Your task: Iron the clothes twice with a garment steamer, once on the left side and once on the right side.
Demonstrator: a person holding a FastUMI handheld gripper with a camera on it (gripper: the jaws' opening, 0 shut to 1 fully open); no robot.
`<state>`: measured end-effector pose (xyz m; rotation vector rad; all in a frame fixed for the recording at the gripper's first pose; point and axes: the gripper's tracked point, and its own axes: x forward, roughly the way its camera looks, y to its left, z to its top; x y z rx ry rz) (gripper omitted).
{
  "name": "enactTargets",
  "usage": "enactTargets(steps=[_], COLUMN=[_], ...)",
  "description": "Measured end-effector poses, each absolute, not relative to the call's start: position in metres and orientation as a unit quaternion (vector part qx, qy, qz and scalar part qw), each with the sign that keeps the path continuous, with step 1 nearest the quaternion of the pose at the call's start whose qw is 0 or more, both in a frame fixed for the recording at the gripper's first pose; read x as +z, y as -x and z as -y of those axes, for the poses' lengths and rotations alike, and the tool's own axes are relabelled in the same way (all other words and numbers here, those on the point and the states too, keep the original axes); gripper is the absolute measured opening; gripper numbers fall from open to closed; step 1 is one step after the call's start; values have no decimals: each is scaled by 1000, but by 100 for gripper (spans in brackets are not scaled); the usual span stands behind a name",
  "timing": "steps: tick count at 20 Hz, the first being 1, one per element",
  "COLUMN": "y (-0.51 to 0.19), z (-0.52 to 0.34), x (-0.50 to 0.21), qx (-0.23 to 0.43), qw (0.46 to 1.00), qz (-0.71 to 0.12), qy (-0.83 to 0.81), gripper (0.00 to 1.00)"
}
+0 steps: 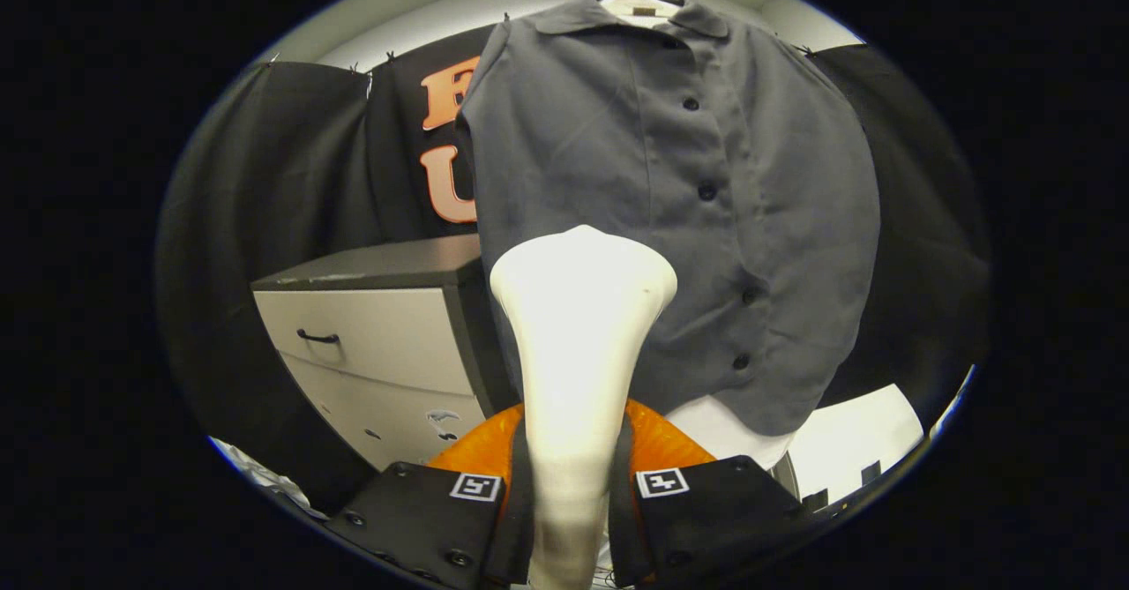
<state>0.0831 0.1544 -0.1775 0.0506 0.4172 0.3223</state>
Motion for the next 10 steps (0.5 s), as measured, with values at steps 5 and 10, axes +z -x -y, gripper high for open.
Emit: enactTargets(steps=[5, 10], y=[-82, -103], z=[-117, -52], x=[-74, -6], qx=[157, 104], qw=[978, 992], qz=[-135, -71], qy=[-19, -14], gripper=[41, 41])
